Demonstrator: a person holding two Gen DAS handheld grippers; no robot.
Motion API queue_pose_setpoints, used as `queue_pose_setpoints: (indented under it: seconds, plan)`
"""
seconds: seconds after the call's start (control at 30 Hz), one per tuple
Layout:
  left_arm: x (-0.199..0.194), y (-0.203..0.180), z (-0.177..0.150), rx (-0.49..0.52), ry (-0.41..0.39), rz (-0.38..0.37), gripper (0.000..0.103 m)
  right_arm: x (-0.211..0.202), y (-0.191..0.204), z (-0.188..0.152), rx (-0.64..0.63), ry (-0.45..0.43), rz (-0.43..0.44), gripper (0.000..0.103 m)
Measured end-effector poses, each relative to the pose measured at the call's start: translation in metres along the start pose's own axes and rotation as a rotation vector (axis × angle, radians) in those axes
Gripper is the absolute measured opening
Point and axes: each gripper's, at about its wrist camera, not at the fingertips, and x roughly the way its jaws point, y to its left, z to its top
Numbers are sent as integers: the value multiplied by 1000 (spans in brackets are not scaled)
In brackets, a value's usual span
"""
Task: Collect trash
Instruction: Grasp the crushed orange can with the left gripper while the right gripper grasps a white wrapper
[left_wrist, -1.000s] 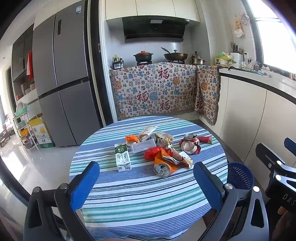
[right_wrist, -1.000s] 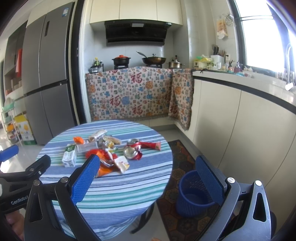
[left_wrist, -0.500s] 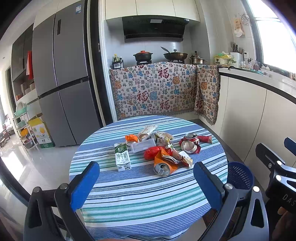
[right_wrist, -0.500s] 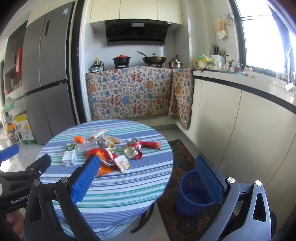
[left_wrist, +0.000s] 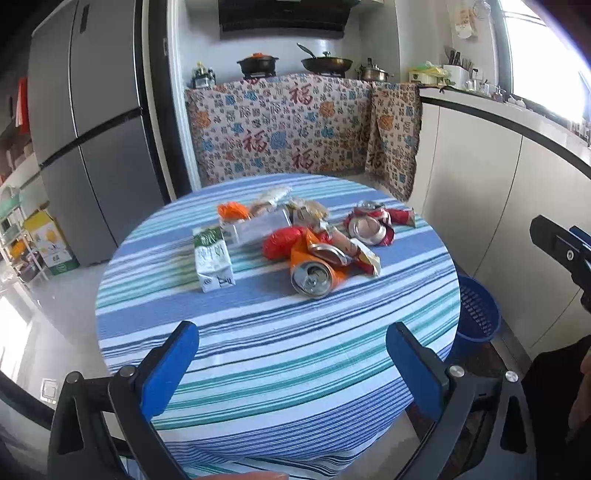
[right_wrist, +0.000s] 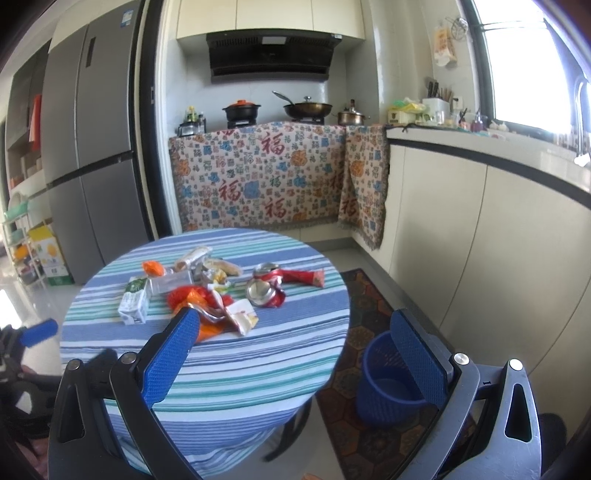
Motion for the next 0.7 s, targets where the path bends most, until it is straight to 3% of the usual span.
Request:
queue_pose_setpoints:
  seconds: [0.17, 0.37, 0.5, 0.7]
  plan:
    - [42, 1, -11, -11, 54, -56, 103, 47, -7, -23, 8, 72, 29, 103]
    - [89, 5, -1, 9, 98, -39, 103, 108, -7, -57, -63, 192, 70, 103]
    - [122, 13, 3, -27, 185, -67, 103, 145, -7, -71, -65, 292, 119, 103]
    - [147, 17, 7, -38, 229, -83, 103, 173, -11, -80, -63, 357, 155, 102]
